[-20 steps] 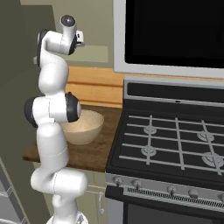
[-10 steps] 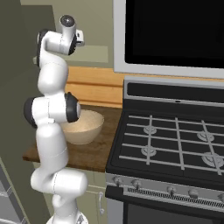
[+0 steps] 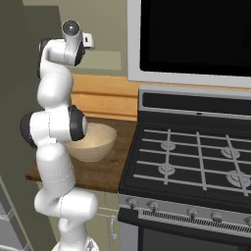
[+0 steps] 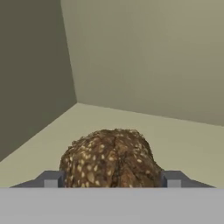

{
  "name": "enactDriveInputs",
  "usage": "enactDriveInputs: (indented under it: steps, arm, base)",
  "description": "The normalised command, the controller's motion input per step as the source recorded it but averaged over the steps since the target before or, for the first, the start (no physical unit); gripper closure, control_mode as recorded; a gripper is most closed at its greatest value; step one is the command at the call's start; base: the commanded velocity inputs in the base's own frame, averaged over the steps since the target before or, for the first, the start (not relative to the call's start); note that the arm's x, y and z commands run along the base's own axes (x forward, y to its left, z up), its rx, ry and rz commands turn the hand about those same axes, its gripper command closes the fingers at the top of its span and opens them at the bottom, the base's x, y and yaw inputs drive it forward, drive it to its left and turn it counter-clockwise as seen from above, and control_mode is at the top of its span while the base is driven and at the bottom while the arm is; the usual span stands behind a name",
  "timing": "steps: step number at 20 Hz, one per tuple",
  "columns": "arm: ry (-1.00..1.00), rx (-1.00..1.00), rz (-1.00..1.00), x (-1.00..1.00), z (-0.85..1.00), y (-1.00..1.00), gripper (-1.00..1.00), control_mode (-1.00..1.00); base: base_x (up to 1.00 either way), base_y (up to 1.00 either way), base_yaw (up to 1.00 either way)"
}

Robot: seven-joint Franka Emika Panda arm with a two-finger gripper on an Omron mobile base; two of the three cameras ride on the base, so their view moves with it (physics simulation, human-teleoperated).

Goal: Open the cabinet, pick up the bread from the cabinet and place it in the basket. Then move the basket to the dining counter.

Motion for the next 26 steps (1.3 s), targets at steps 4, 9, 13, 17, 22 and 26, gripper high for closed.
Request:
enactDriveInputs:
  steps: [4,9,13,17,22,26]
  arm:
    - [0.00,0.07,-0.12,-0.99,0.11,-0.37,1.00,-1.00]
    - [0.00,0.06,-0.13,-1.00,0.05,-0.44,1.00,-1.00]
    - [0.00,0.04,-0.12,-1.00,0.01,-0.36,1.00,-1.00]
    - [0.00,0.04,-0.11,-1.00,0.03,-0.31,1.00,-1.00]
    - [0.03,0.03,-0.05,-1.00,0.06,-0.23,1.00,-1.00]
    - [0.21,0.00,0.00,-1.00,0.04,-0.07,1.00,-1.00]
  base:
    - [0.00,0.00,0.00]
    - [0.00,0.00,0.00]
    - [0.00,0.00,0.00]
    - [0.00,0.00,0.00]
    - [0.00,0.00,0.00]
    - [0.00,0.00,0.00]
